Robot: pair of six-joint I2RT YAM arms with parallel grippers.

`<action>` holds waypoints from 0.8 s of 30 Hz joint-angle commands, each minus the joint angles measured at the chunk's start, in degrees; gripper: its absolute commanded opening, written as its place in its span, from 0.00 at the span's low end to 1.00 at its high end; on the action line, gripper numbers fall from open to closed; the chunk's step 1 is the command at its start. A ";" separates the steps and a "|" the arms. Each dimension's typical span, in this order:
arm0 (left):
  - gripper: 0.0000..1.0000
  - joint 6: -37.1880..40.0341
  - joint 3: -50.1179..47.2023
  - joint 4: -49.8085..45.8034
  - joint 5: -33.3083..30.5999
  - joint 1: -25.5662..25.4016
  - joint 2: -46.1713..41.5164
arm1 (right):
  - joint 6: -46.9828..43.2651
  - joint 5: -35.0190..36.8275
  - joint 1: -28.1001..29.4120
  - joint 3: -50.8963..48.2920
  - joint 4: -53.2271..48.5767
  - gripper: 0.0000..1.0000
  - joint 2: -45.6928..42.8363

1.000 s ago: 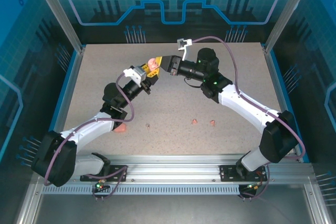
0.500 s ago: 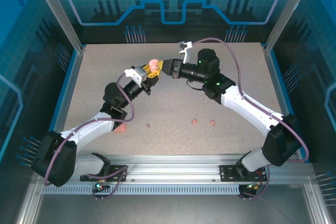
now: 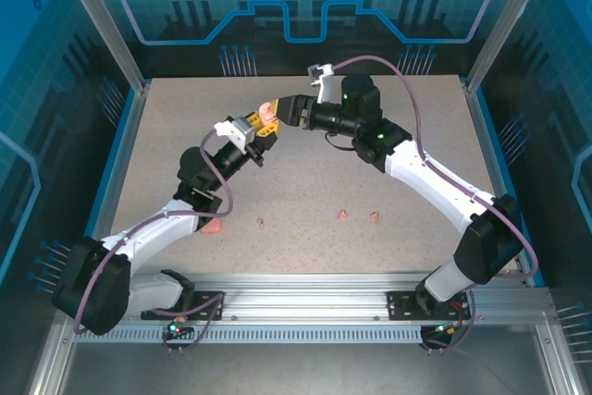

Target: Insert wireless bluetooth earbuds into charging case

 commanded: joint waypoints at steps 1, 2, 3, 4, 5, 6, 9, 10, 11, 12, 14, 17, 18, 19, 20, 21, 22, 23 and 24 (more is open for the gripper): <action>0.00 -1.22 -0.91 2.69 0.52 -0.18 -1.48 | -1.27 1.11 -0.47 1.10 -2.00 0.70 -2.73; 0.00 -1.31 -1.07 2.56 0.43 -0.13 -1.48 | -1.48 1.54 -0.55 0.88 -2.73 0.73 -3.73; 0.00 -1.40 -1.25 2.60 0.13 -0.17 -1.44 | -1.61 1.84 -0.70 0.49 -3.54 0.74 -4.93; 0.00 -1.48 -1.35 2.74 -0.16 -0.20 -1.45 | -1.89 1.83 -0.84 -0.13 -4.06 0.75 -5.99; 0.00 -1.64 -1.51 2.81 -0.72 -0.19 -1.48 | -2.32 2.13 -0.91 -1.01 -5.02 0.75 -7.52; 0.00 -1.79 -1.69 2.86 -1.87 -0.14 -1.55 | -3.01 2.80 -0.91 -2.02 -6.47 0.75 -9.24; 0.00 -1.67 -2.57 2.86 -5.26 -0.06 -2.03 | -4.77 5.47 -1.10 -6.31 -11.76 0.77 -14.33; 0.00 -1.50 -2.87 2.86 -6.01 -0.09 -2.11 | -4.85 6.61 -1.17 -7.84 -13.19 0.78 -15.65; 0.00 -1.33 -3.14 2.94 -6.66 0.03 -2.25 | -4.92 7.67 -1.27 -9.45 -14.54 0.78 -16.94; 0.00 -1.19 -3.40 3.12 -7.27 0.01 -2.20 | -4.92 8.82 -1.34 -10.75 -16.25 0.78 -17.57; 0.00 -0.97 -3.85 3.94 -8.34 0.16 -2.17 | -4.84 10.61 -1.06 -12.70 -19.42 0.78 -17.84; 0.00 -0.88 -4.26 4.42 -9.94 0.92 -2.83 | -4.70 13.65 0.41 -14.87 -23.56 0.78 -16.12; 0.00 -1.00 -4.26 4.32 -10.35 1.35 -3.29 | -4.63 14.66 1.10 -14.77 -25.55 0.78 -14.71; 0.00 -1.28 -4.23 4.31 -10.67 1.77 -3.70 | -4.65 15.54 1.89 -14.52 -27.18 0.78 -13.23; 0.00 -1.62 -4.30 4.20 -10.84 2.34 -4.19 | -4.70 16.22 3.00 -14.09 -28.63 0.77 -11.07; 0.00 -2.03 -4.26 4.22 -10.97 3.07 -4.64 | -4.33 17.18 4.18 -13.45 -30.36 0.77 -8.83; 0.00 -2.54 -4.26 4.16 -11.13 3.65 -4.90 | -4.18 17.65 5.15 -12.97 -31.23 0.76 -6.69; 0.00 -3.03 -4.26 4.09 -11.07 4.48 -5.46 | -4.06 17.95 6.42 -12.27 -32.00 0.75 -4.05; 0.00 -3.56 -4.34 3.96 -11.06 5.32 -5.97 | -3.65 18.64 7.86 -11.23 -33.10 0.74 -1.51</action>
